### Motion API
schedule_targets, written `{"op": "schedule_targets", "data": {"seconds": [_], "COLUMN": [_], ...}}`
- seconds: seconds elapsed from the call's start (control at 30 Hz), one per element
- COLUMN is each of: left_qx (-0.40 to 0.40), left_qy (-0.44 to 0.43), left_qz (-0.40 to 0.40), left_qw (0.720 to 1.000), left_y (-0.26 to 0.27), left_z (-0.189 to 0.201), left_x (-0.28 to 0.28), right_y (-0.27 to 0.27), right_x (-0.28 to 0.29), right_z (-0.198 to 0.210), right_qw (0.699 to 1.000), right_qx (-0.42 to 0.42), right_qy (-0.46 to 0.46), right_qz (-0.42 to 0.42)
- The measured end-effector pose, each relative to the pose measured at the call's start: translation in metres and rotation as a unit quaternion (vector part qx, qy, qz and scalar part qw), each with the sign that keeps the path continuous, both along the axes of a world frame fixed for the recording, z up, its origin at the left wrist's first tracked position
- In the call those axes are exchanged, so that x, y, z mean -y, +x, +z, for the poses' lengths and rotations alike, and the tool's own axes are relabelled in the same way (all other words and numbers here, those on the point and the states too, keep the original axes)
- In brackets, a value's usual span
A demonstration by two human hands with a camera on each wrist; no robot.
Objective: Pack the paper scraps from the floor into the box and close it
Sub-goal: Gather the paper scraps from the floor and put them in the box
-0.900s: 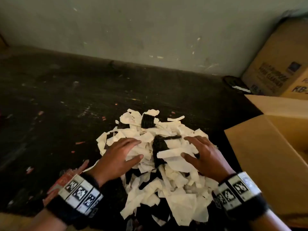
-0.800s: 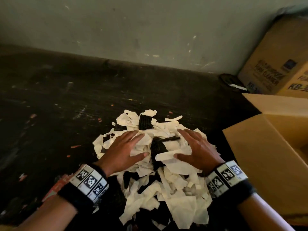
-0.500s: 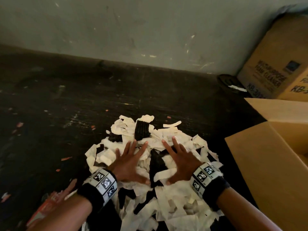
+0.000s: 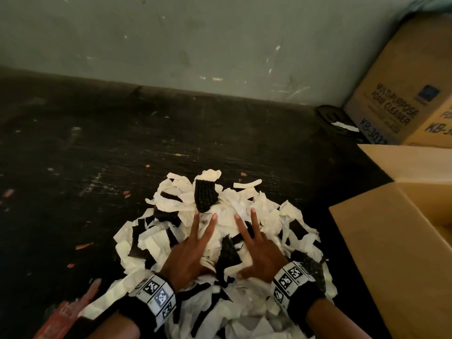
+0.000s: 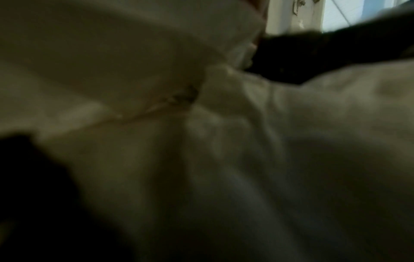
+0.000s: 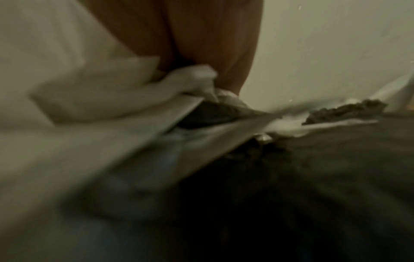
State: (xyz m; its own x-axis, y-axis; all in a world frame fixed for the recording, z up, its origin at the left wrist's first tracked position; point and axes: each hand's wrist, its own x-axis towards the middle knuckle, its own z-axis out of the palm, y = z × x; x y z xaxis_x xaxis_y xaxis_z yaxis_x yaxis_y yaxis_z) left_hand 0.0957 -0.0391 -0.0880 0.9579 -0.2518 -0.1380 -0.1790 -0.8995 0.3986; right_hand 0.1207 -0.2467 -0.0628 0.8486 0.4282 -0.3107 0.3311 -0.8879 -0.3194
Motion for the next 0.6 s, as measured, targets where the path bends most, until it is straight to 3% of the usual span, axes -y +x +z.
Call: {"op": "schedule_targets", "data": {"seconds": [0.3, 0.6], "left_qx": [0.04, 0.061], "left_qy": [-0.016, -0.08], "left_qz": [-0.008, -0.032], "left_qw": [0.999, 0.994], "left_y": [0.004, 0.0], "left_z": [0.016, 0.075], "left_x": [0.005, 0.006], "right_y": [0.001, -0.012], "right_x": [0.001, 0.001], "right_z": [0.013, 0.071], "right_qw": [0.997, 0.993], "right_qx": [0.041, 0.097], "right_qy": [0.05, 0.072], "right_qz": [-0.034, -0.012]}}
